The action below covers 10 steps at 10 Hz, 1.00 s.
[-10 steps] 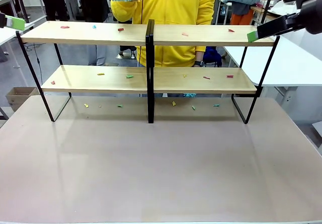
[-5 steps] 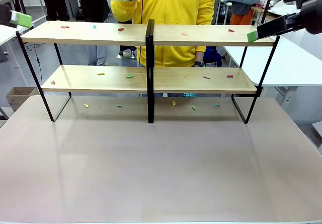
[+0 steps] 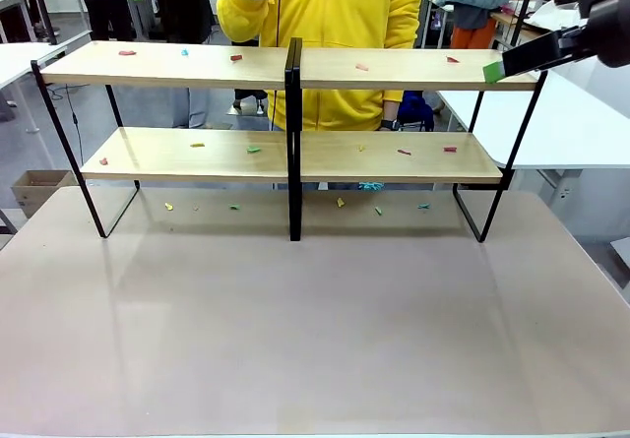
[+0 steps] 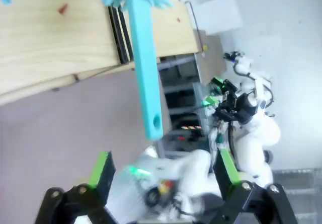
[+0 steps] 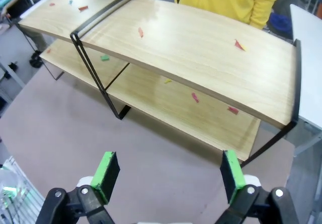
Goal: Clean the shelves.
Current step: Pick up the Duster when the human hands it over.
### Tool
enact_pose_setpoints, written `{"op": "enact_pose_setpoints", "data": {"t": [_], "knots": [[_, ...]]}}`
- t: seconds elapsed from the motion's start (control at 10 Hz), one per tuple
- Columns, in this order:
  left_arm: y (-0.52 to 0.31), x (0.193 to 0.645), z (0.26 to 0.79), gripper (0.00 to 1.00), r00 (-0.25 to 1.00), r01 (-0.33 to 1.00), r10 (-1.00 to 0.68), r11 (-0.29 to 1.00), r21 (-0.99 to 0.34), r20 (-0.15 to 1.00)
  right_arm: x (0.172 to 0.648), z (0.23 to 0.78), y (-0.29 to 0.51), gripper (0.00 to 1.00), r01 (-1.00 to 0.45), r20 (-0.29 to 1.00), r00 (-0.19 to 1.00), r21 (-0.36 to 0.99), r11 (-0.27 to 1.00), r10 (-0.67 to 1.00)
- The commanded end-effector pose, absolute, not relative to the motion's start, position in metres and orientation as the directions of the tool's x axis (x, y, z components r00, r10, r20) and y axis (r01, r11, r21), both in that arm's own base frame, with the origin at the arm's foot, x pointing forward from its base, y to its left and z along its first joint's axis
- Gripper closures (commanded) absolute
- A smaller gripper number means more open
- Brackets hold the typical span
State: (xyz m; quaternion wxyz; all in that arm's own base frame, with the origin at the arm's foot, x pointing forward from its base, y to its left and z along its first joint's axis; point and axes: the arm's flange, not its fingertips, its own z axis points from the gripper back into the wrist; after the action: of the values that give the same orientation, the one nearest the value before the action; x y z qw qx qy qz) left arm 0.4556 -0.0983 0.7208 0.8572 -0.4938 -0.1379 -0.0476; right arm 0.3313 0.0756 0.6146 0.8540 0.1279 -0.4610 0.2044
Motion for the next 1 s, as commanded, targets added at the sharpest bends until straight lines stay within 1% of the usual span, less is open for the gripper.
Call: {"op": "enact_pose_setpoints", "data": {"t": [0.0,0.1,0.2,0.3,0.6,0.9], "knots": [[-0.088,0.423,0.718,0.00,0.897,0.361,0.016,0.550,-0.753,0.442,0.331,0.615,0.075,0.00,-0.468,0.840,0.491,0.030,0.883,0.232],[-0.098,0.456,0.721,0.00,0.957,0.218,0.055,0.508,-0.834,0.283,0.331,0.615,0.075,0.00,-0.468,0.840,0.491,0.030,0.883,0.232],[-0.105,0.466,0.720,0.00,0.977,0.186,0.008,0.459,-0.868,0.214,0.331,0.615,0.075,0.00,-0.468,0.840,0.491,0.030,0.883,0.232],[-0.109,0.473,0.713,0.00,0.982,0.147,0.047,0.413,-0.899,0.182,0.331,0.615,0.075,0.00,-0.468,0.840,0.491,0.030,0.883,0.232],[-0.126,0.513,0.702,0.00,0.987,0.075,0.108,0.372,-0.925,0.123,0.331,0.615,0.075,0.00,-0.468,0.840,0.491,0.030,0.883,0.232],[-0.139,0.530,0.689,0.00,0.988,0.058,0.118,0.334,-0.941,0.103,0.331,0.615,0.075,0.00,-0.468,0.840,0.491,0.030,0.883,0.232]]}}
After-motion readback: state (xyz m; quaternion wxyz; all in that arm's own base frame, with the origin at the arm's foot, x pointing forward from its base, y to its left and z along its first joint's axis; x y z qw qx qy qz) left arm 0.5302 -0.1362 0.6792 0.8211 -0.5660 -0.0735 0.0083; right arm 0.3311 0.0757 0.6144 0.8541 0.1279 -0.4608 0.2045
